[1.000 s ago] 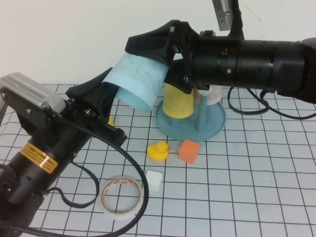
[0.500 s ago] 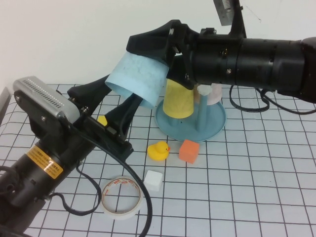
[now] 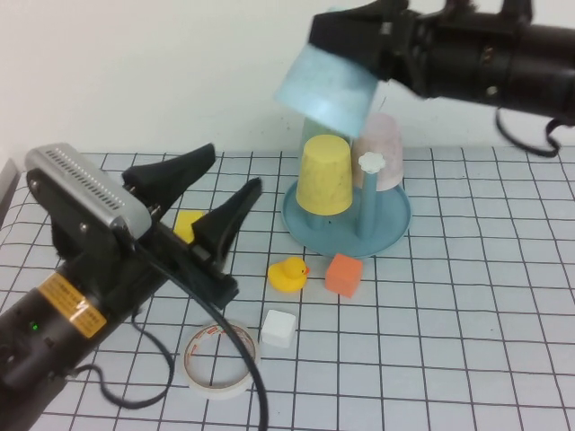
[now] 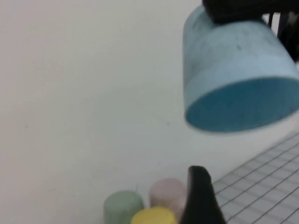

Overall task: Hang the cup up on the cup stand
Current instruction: Place the cup on the cup holder

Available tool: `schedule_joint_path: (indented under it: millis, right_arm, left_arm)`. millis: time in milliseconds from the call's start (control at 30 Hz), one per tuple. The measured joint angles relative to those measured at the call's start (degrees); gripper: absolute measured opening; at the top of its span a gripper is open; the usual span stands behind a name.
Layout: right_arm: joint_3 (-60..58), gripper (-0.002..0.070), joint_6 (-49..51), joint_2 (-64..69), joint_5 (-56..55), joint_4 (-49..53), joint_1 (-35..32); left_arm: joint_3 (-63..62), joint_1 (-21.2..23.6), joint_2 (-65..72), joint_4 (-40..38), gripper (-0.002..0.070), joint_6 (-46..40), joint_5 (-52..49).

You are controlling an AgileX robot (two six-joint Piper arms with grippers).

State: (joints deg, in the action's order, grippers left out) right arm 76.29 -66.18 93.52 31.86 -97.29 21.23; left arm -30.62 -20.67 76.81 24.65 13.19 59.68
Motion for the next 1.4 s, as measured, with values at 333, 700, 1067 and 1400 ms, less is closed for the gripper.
schedule_joint_path:
  millis: [333,700,1067,1400]
  right_arm:
    - [0.0,0.0578,-25.4,-0.1,-12.1,-0.3,-1.4]
    - [0.0,0.0578,-36.2,4.9,-22.3,-1.0,-1.4]
    - [0.0,0.0578,-42.8,11.2,-22.5,-1.2,-1.4]
    - [0.2,0.0578,-44.2,13.8,-21.2,-1.5,-1.4]
  left_arm:
    - [1.9,0.0,-14.5,-1.0,0.0033,-2.9,-30.9]
    - [2.1,0.0,-22.2,0.8,0.0000,-3.6,-44.3]
    - [2.4,0.0,-22.2,0.8,0.0000,-3.7,-48.1]
    - [2.4,0.0,-22.2,1.5,0.0000,-3.7,-49.1]
